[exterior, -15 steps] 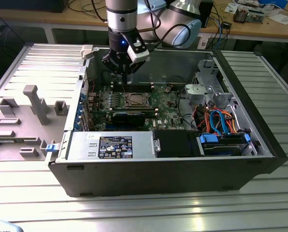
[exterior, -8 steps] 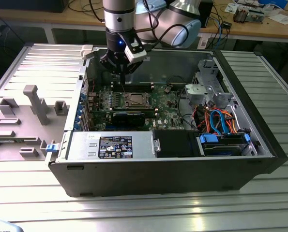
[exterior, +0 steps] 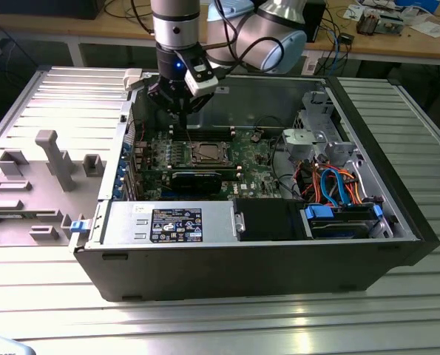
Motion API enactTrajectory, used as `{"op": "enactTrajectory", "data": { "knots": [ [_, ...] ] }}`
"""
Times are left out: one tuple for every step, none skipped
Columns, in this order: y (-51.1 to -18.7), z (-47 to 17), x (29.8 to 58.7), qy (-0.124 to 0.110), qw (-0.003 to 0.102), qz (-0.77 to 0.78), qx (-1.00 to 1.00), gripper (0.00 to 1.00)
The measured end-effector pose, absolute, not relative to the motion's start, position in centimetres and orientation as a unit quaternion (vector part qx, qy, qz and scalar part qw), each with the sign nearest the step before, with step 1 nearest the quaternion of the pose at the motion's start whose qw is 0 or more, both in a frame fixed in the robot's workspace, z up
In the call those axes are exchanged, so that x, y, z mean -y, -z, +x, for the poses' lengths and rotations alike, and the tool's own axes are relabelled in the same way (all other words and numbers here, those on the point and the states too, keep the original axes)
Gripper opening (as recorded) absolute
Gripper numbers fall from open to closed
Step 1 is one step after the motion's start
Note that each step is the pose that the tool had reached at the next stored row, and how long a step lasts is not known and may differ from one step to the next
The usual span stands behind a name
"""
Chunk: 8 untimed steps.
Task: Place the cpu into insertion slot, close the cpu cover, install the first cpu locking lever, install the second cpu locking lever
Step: 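Install the first cpu locking lever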
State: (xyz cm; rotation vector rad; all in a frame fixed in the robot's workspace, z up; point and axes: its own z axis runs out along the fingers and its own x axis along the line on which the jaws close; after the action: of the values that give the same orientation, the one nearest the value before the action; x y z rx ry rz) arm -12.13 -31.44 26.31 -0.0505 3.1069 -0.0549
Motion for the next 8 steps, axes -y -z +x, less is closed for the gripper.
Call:
{"op": "enactTrajectory", "data": {
  "knots": [
    [-26.3, -12.2, 31.4, 0.018, 0.017, -0.016, -1.0, 0.11],
    [-26.3, -12.4, 31.4, 0.018, 0.017, -0.016, -1.0, 0.11],
    [-26.3, -12.5, 31.4, 0.018, 0.017, -0.016, -1.0, 0.11],
    [-26.2, -12.7, 31.4, 0.017, 0.017, -0.016, -1.0, 0.11],
    [-26.2, -12.9, 31.4, 0.017, 0.017, -0.016, -1.0, 0.11],
    [-26.2, -13.0, 31.4, 0.016, 0.017, -0.016, -1.0, 0.11],
    [-26.2, -13.1, 31.4, 0.015, 0.017, -0.016, -1.0, 0.11],
    [-26.1, -13.2, 31.4, 0.014, 0.017, -0.016, -1.0, 0.11]
  ]
}}
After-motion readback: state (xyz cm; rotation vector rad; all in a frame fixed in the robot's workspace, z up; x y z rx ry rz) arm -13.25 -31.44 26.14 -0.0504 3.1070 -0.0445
